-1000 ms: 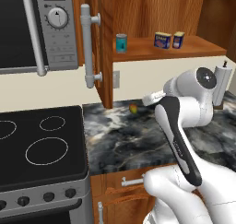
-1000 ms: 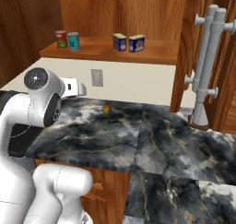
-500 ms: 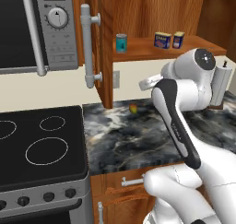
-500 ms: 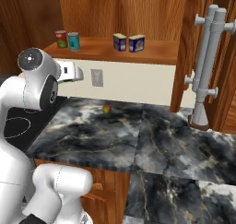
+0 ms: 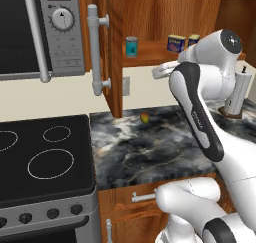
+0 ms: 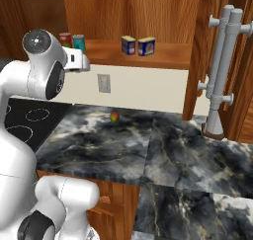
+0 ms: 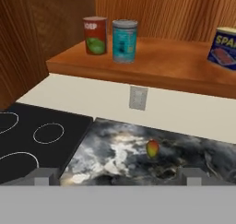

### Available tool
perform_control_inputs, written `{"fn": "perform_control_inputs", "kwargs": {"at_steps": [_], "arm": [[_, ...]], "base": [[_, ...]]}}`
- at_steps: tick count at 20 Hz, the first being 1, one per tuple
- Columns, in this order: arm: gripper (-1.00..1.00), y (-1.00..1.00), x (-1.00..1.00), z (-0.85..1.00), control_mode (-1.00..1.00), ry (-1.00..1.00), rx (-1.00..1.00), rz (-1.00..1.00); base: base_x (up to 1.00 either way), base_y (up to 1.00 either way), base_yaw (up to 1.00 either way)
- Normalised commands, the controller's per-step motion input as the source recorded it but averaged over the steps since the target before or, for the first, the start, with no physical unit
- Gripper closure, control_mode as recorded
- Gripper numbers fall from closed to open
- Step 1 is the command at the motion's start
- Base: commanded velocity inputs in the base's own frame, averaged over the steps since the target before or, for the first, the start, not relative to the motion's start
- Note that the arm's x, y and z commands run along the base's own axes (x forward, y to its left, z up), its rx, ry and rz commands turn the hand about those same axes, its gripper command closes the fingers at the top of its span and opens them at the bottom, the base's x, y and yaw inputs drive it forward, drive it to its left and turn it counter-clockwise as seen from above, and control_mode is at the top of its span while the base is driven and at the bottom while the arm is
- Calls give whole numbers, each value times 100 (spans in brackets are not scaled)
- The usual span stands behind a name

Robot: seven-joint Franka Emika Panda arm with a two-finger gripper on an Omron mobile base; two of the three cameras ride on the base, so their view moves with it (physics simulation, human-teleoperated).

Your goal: Stack two cans on top of the other two cans in the cabinet.

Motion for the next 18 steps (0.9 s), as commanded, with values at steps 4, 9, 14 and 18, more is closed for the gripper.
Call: {"fn": "perform_control_inputs", "kwargs": {"at_steps": [4,9,14,18], "arm": [[-100,2,34,23,-100,-1,5,1],[-100,8,39,20,-100,0,0,0],[-100,6,42,14,-100,0,0,0],[-100,1,43,4,-100,0,0,0]], "base": [[0,0,0],[0,0,0],[0,0,0],[0,0,0]]}}
